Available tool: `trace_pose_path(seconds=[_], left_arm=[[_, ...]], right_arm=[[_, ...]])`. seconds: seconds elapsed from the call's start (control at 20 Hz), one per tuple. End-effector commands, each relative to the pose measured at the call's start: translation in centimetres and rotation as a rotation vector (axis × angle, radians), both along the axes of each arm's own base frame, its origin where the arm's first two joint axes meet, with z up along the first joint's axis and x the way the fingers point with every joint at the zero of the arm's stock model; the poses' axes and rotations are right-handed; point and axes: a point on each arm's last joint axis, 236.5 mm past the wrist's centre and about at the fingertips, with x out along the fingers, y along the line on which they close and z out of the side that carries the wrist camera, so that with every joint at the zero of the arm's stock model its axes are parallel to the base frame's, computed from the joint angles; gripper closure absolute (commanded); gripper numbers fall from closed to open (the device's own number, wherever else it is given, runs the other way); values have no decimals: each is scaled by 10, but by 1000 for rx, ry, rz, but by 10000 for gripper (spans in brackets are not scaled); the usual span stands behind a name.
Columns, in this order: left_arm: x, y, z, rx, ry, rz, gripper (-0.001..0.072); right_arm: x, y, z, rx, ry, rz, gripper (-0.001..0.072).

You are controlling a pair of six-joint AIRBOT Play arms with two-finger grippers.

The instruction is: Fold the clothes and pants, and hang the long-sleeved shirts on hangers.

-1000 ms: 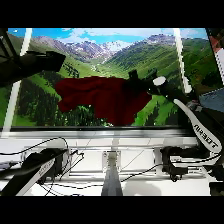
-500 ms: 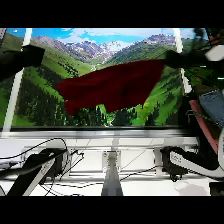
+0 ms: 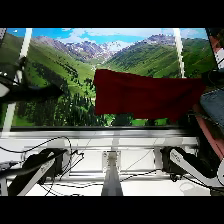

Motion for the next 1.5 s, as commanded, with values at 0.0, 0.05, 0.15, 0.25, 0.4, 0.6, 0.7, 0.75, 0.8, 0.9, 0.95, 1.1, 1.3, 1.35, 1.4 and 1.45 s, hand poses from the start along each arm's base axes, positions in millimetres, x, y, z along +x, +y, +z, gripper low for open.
trace_pose_path(seconds=[0.0,0.05,0.15,0.25,0.4,0.6,0.7,0.75,0.8,0.9,0.95,1.1,1.3,1.35,1.4,1.45], left_arm=[[-20,-45,-60,-151,116,-43,20],[-17,-60,-70,-196,115,-61,20],[-5,-88,-89,-257,124,-82,21],[-3,-114,-118,-275,180,-109,21],[-15,-149,-148,-273,288,-255,56],[4,-171,-148,-282,291,-320,206],[13,-173,-142,-286,269,-328,233],[13,-174,-137,-297,272,-338,233],[11,-173,-132,-304,282,-358,234],[2,-167,-134,-264,303,-418,363],[-4,-163,-139,-234,316,-446,424],[-14,-161,-142,-202,335,-493,431],[-28,-173,-141,-199,352,-544,431],[-31,-176,-142,-196,353,-556,431],[-32,-177,-142,-189,351,-563,432],[-32,-177,-143,-187,349,-564,443]], right_arm=[[1,7,3,36,-18,12,694],[5,9,5,46,-34,15,694],[11,14,8,66,-64,20,695],[14,17,9,78,-77,23,694],[14,17,9,79,-77,23,694],[14,17,9,79,-77,23,694],[14,17,9,79,-77,23,694],[14,18,9,80,-77,24,694],[14,18,9,82,-78,24,694],[15,20,10,91,-82,27,694],[15,21,10,96,-84,28,694],[16,23,10,101,-87,29,694],[16,26,11,115,-90,33,694],[17,28,12,124,-93,36,694],[18,30,12,132,-97,38,694],[18,32,13,141,-100,41,694]])
